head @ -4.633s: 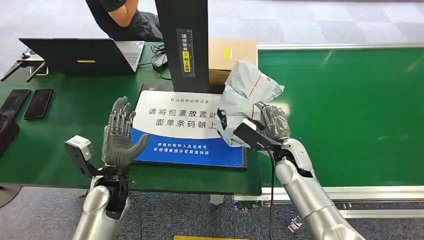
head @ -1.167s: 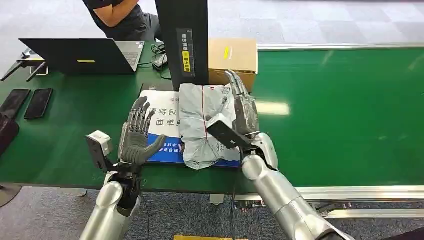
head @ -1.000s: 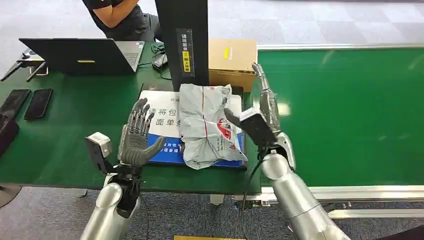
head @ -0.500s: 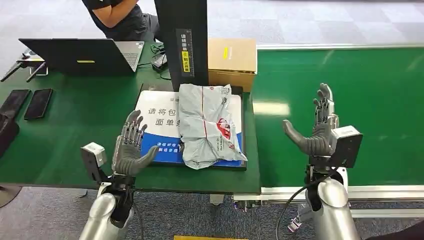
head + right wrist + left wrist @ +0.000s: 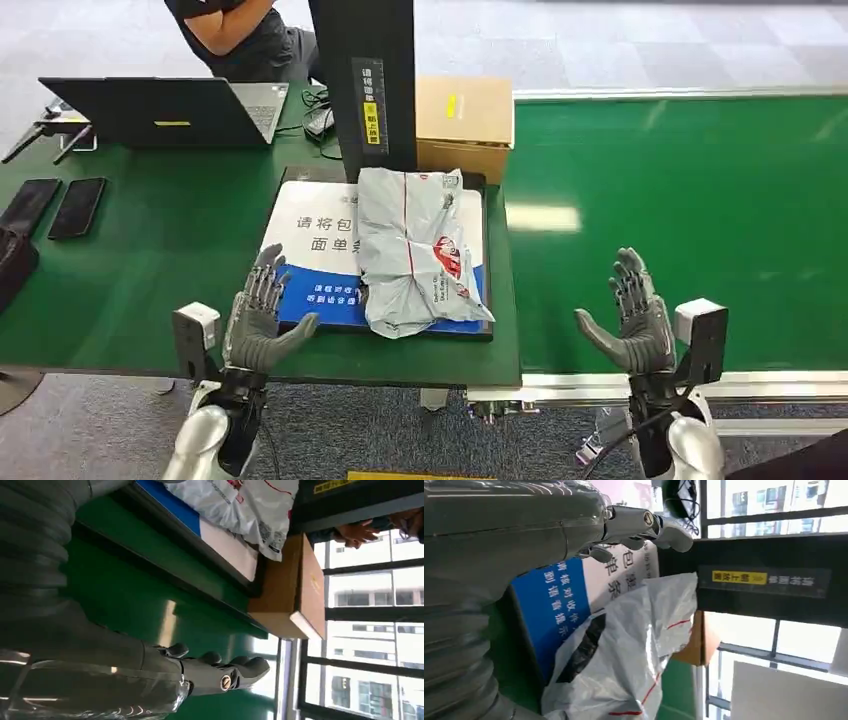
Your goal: Moved the parcel from conveyor to table for the left to box.
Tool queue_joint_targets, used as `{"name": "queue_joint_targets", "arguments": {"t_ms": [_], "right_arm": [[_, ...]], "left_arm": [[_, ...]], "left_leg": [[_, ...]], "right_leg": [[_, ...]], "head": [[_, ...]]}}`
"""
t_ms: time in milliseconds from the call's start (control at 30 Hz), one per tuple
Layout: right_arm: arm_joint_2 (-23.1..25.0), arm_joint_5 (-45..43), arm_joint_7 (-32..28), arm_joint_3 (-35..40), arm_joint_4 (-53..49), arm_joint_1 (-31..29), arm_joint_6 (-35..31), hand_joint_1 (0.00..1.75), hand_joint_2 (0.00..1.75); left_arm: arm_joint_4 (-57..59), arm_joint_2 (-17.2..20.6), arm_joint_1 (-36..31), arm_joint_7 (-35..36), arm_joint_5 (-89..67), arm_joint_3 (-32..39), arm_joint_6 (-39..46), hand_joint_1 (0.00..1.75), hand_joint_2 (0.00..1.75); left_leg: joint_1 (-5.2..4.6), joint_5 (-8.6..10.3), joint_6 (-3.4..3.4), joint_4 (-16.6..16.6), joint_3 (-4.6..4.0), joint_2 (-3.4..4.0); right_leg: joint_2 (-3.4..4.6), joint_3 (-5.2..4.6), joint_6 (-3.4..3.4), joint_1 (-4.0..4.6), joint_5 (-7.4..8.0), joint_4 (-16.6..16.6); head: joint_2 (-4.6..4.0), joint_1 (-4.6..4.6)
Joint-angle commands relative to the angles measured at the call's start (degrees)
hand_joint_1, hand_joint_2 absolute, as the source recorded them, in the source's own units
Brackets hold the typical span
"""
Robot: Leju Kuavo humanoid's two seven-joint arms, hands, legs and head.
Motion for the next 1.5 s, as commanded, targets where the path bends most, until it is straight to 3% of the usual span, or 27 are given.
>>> {"name": "queue_joint_targets", "arguments": {"t_ms": [33, 233, 1000, 1100, 1500], "right_arm": [[3.8, 1.9, 0.1, -3.7, 0.9, 1.2, 2.1, 0.00, 1.75], [4.2, 5.1, 0.9, -4.7, -1.3, 3.2, 2.5, 0.00, 1.75], [5.5, 7.0, 1.2, -5.4, -1.8, 2.5, 3.4, 0.00, 1.75], [5.8, 6.7, 1.3, -6.2, -2.8, 2.9, 3.2, 0.00, 1.75], [6.9, 5.0, 2.5, -8.4, -3.7, 1.8, 2.4, 0.00, 1.75]], "left_arm": [[0.4, -0.7, -0.2, 0.6, -1.6, 2.6, -2.0, 0.00, 1.75], [-0.7, -0.9, -0.9, -0.5, -4.9, -0.4, -2.4, 0.00, 1.75], [-5.2, -1.5, 0.8, 0.5, -5.9, -0.7, -3.2, 0.00, 1.75], [-4.3, -1.7, -0.3, 1.1, -14.1, -3.1, 2.6, 0.00, 1.75], [3.4, -2.0, -5.8, 2.6, -13.6, -7.1, 0.5, 0.00, 1.75]], "left_leg": [[0.04, 0.00, -0.04, 0.0, 0.10, -0.04], [0.04, 0.03, -0.04, -0.1, 0.23, -0.19], [0.02, -0.01, -0.03, -0.1, 0.19, -0.01], [0.02, 0.02, -0.03, -0.1, 0.17, -0.11], [0.00, 0.07, -0.03, -0.1, 0.20, -0.21]], "right_leg": [[0.04, 0.11, -0.04, 0.03, -0.01, -0.1], [-0.02, 0.26, -0.07, 0.02, -0.02, -0.1], [0.11, 0.18, -0.05, 0.00, -0.02, -0.1], [0.01, 0.19, -0.06, 0.00, -0.02, -0.1], [-0.08, 0.22, -0.05, -0.03, -0.01, -0.1]], "head": [[0.00, 0.02], [0.00, 0.02], [0.00, 0.00], [0.00, 0.02], [0.00, 0.02]]}}
